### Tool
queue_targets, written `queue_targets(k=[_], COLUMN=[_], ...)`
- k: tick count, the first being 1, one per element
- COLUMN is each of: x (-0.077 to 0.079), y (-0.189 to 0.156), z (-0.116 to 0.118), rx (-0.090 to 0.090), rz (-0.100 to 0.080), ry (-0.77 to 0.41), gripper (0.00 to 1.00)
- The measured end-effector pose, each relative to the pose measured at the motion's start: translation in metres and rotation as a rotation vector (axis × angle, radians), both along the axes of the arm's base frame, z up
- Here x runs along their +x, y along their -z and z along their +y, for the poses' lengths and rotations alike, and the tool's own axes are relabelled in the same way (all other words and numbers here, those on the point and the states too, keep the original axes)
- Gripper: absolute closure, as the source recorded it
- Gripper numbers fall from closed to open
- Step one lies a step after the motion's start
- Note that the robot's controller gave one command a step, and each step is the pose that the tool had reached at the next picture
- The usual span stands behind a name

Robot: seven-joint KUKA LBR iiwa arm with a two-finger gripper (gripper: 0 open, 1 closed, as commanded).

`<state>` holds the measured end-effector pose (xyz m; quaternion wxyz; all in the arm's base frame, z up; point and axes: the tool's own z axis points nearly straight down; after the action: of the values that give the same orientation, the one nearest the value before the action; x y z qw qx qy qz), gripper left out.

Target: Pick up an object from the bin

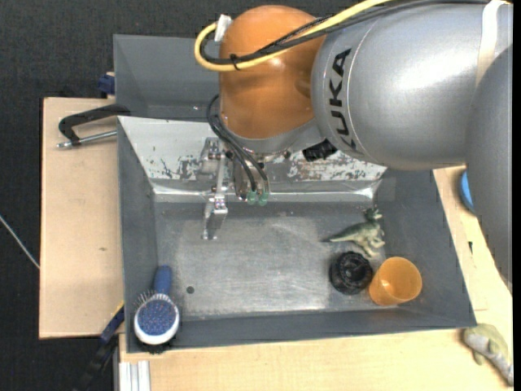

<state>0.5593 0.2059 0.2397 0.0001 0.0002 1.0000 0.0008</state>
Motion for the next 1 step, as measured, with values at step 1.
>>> queue_targets(k=[1], x=[-0.0603], y=[0.1689], z=[0.0167], rx=[0.000], rz=[-0.001], ry=[-0.188], gripper=[0.00])
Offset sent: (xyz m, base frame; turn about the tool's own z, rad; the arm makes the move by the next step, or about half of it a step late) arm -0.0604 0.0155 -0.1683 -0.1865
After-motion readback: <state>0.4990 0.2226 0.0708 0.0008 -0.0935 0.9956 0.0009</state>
